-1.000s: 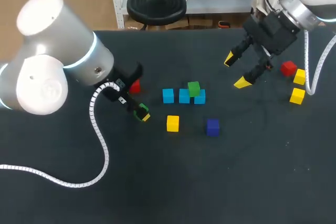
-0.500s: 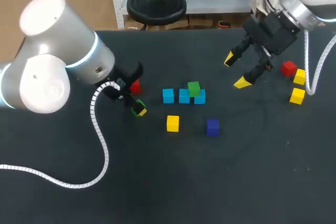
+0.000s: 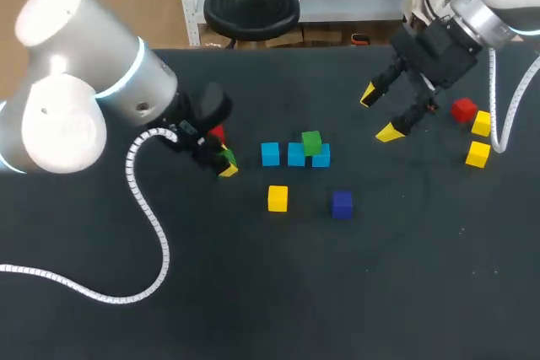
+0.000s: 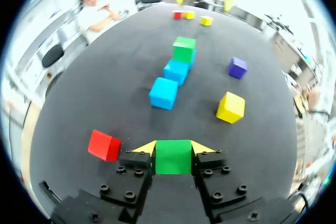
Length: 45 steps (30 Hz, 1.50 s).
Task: Place the blue cubes, place green cubes on the blue cubes, place the yellow cubes on the green cubes, then place the red cubes on the yellow cubes, and place purple cube on the red cubes.
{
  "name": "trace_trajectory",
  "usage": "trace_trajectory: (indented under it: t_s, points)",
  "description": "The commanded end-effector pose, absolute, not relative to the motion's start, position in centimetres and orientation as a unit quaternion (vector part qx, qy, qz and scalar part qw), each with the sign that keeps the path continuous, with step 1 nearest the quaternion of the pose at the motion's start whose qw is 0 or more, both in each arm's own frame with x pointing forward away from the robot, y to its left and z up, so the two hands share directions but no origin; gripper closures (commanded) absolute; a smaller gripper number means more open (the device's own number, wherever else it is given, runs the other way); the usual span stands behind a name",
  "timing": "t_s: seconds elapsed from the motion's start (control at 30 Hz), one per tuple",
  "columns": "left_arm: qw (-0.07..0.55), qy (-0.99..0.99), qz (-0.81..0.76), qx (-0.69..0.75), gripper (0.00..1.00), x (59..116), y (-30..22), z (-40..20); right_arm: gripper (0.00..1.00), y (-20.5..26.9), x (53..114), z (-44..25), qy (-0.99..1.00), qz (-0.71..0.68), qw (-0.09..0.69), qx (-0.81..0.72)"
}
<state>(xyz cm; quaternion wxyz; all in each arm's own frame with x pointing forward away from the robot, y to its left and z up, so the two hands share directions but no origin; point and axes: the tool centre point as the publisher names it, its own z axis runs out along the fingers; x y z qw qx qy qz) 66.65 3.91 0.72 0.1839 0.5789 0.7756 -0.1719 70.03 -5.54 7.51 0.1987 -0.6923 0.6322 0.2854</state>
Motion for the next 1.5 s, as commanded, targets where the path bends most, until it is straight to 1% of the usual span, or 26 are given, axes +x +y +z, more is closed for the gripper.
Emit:
trace_trajectory:
  t_s: [0.03,0.27,0.37,0.57,0.6,0.67,0.7,0.73,0.77,0.8,0.83,0.87,0.93,1.23,1.3,1.33,1.5]
  points:
    - [0.159,0.72,-0.199,0.646,1.0,66.7,4.1,0.5,0.0,-5.6,70.0,7.5,0.632,0.285,0.2,-0.692]
    - [0.127,0.701,-0.179,0.678,1.0,66.0,4.4,-0.9,0.0,-5.6,70.0,7.5,0.632,0.285,0.2,-0.692]
    - [0.123,0.702,-0.178,0.678,1.0,65.8,4.6,-1.5,0.0,-5.6,70.0,7.5,0.632,0.285,0.2,-0.692]
    - [0.128,0.718,-0.168,0.663,1.0,65.6,4.6,-2.1,0.0,-5.6,70.0,7.5,0.632,0.285,0.2,-0.692]
    - [0.133,0.72,-0.168,0.66,0.96,65.6,4.6,-2.2,0.0,-5.6,70.0,7.5,0.632,0.285,0.2,-0.692]
    - [0.138,0.727,-0.162,0.653,1.0,65.6,4.7,-2.2,0.0,-5.6,70.0,7.5,0.632,0.285,0.2,-0.692]
    - [0.143,0.727,-0.162,0.652,0.97,65.5,4.8,-2.0,0.0,-5.6,70.0,7.5,0.632,0.285,0.2,-0.692]
    - [0.143,0.727,-0.161,0.652,0.92,65.4,4.8,-2.0,0.0,-5.6,70.0,7.5,0.632,0.285,0.2,-0.692]
    - [0.142,0.727,-0.159,0.653,0.64,65.4,4.8,-2.0,0.0,-5.6,70.0,7.5,0.632,0.285,0.2,-0.692]
    - [0.143,0.727,-0.16,0.652,0.52,65.3,4.8,-2.0,0.0,-5.6,70.0,7.5,0.632,0.285,0.2,-0.692]
    - [0.139,0.729,-0.161,0.651,0.31,65.3,4.8,-2.2,0.0,-5.6,70.0,7.5,0.632,0.285,0.2,-0.692]
    - [0.138,0.731,-0.163,0.648,0.14,65.3,4.9,-2.4,0.0,-5.6,70.0,7.5,0.632,0.285,0.2,-0.692]
    - [0.136,0.732,-0.165,0.647,0.0,65.2,4.9,-2.6,0.0,-5.6,70.0,7.5,0.632,0.285,0.2,-0.692]
    - [0.148,0.726,-0.176,0.649,0.0,65.1,5.0,-1.2,0.0,-5.6,70.0,7.5,0.632,0.285,0.2,-0.692]
    - [0.136,0.725,-0.181,0.65,0.0,65.4,5.0,-1.0,0.0,-5.6,70.0,7.5,0.632,0.285,0.2,-0.692]
    - [0.144,0.726,-0.185,0.646,0.0,65.6,5.2,-0.9,0.0,-5.6,70.0,7.5,0.632,0.285,0.2,-0.692]
    - [0.14,0.749,-0.204,0.614,0.0,66.3,6.0,-1.4,0.0,-5.6,70.0,7.5,0.632,0.285,0.2,-0.692]
